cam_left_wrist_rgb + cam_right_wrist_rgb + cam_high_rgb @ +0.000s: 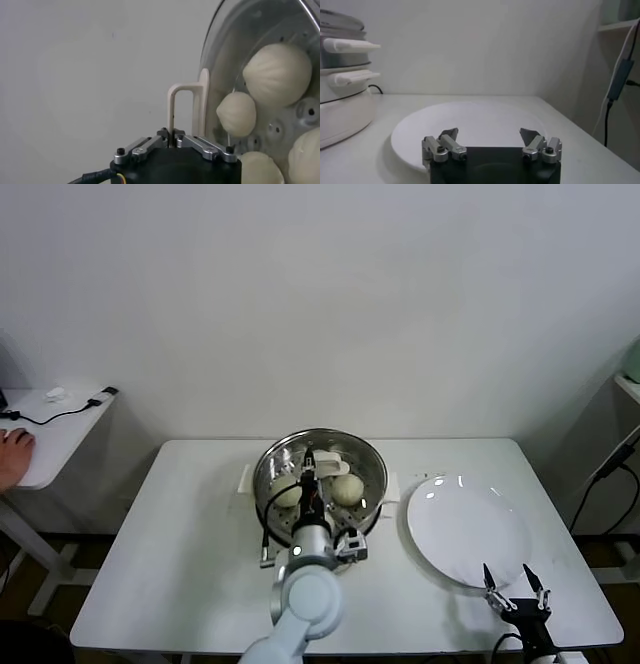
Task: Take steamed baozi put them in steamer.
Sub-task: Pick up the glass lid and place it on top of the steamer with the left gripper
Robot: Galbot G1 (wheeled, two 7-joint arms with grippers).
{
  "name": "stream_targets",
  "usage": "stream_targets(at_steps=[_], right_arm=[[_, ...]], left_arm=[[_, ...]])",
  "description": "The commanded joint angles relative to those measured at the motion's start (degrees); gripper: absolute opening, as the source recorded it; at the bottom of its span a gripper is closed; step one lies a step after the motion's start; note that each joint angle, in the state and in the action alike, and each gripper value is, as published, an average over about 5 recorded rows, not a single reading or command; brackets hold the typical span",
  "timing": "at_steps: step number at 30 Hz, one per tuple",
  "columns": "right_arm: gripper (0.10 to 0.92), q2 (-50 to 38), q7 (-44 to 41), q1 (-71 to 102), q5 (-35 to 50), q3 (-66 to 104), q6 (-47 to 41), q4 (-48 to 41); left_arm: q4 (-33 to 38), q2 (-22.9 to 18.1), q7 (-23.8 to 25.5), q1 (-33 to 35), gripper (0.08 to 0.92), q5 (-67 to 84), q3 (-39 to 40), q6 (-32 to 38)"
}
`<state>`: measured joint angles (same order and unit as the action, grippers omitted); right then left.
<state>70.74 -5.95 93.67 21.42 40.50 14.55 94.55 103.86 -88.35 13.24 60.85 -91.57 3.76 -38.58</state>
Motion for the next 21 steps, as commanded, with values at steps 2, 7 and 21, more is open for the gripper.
stream_targets(at_steps=[2,7,21], right_arm=[[0.823,0.09,-0.10,0.00,-0.17,-0.23,0.27,-0.22],[0.823,0.09,-0.35,0.03,-0.34,-0.34,0.26,-0.35],[0.823,0.03,-0.78,0.01,-1.08,-0.29,-0.07,0.18]], left_arm=[[-1.81,0.48,-1.52,-0.17,0.142,-0.92,-0.94,0.33],[-2.17,0.75,-1.48,-0.17,0.142,-0.98,-1.06,0.58],[1.07,2.31,-1.00,0.60,0.225,1.13,-0.48,2.26]])
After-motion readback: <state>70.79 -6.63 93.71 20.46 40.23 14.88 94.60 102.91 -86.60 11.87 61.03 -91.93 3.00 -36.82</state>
